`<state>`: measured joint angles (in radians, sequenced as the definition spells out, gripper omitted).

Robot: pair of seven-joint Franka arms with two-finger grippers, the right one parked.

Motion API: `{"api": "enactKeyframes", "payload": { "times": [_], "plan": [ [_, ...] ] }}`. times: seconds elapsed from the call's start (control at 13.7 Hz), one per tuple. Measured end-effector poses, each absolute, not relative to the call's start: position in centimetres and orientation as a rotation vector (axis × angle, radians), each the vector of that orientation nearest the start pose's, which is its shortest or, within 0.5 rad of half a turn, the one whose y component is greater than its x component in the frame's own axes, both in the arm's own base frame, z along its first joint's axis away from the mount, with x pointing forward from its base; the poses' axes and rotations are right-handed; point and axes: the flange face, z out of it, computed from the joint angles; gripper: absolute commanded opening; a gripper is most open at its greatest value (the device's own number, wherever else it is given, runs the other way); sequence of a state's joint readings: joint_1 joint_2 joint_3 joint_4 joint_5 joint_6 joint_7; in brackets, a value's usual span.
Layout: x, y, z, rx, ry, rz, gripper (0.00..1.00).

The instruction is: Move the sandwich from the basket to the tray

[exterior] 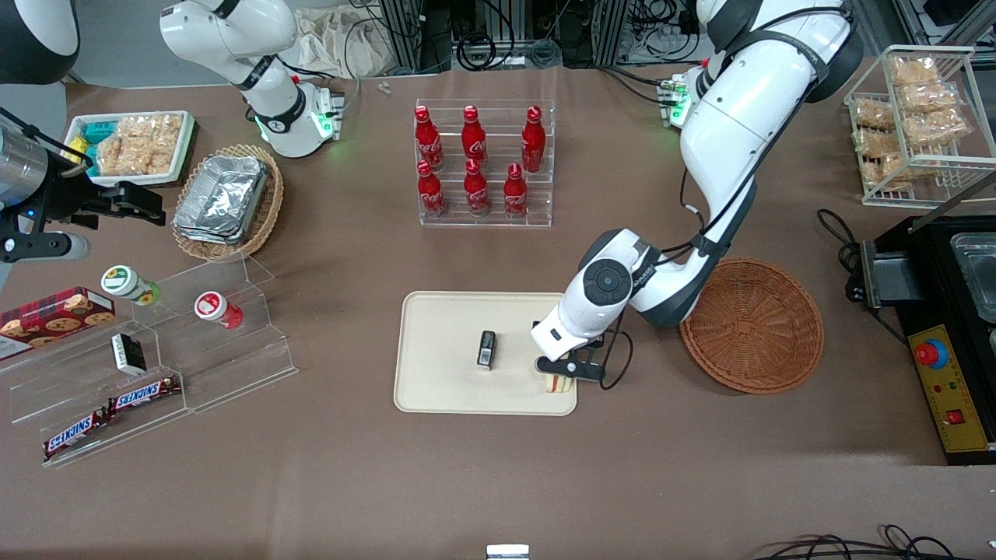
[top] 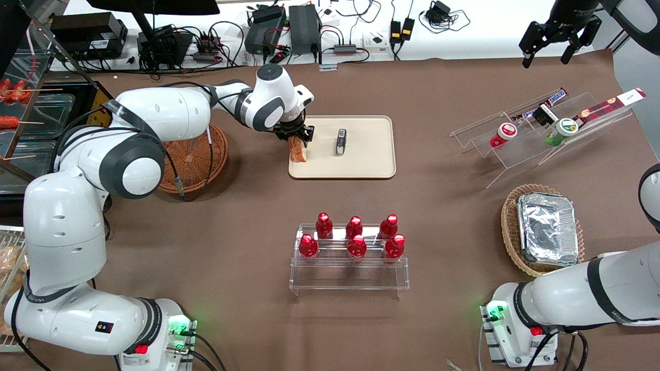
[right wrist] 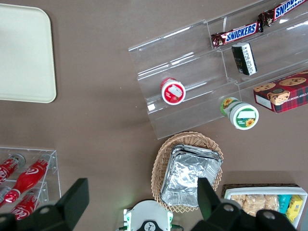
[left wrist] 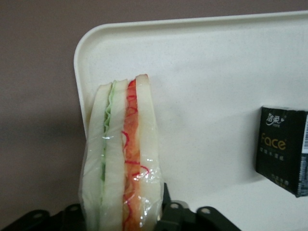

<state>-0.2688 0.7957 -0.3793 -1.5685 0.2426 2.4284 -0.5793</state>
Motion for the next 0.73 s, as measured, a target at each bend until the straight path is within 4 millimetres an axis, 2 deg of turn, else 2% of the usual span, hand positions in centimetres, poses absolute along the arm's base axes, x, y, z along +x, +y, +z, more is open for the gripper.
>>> {"api": "enactKeyframes", "payload": {
  "times": [0.22, 0.37, 0.59, 0.73],
  "plan": [
    [59.4, -40.0, 21.6, -3.293, 0.128, -0.102, 1.0],
    [59.9, -40.0, 24.1, -3.291, 0.063, -0.128, 1.0],
    [59.9, -39.0, 31.0, -3.219, -0.034, -0.107, 1.0],
    [59.8, -36.6, 36.1, -3.155, -0.07, -0.082, 1.0]
  ]
}}
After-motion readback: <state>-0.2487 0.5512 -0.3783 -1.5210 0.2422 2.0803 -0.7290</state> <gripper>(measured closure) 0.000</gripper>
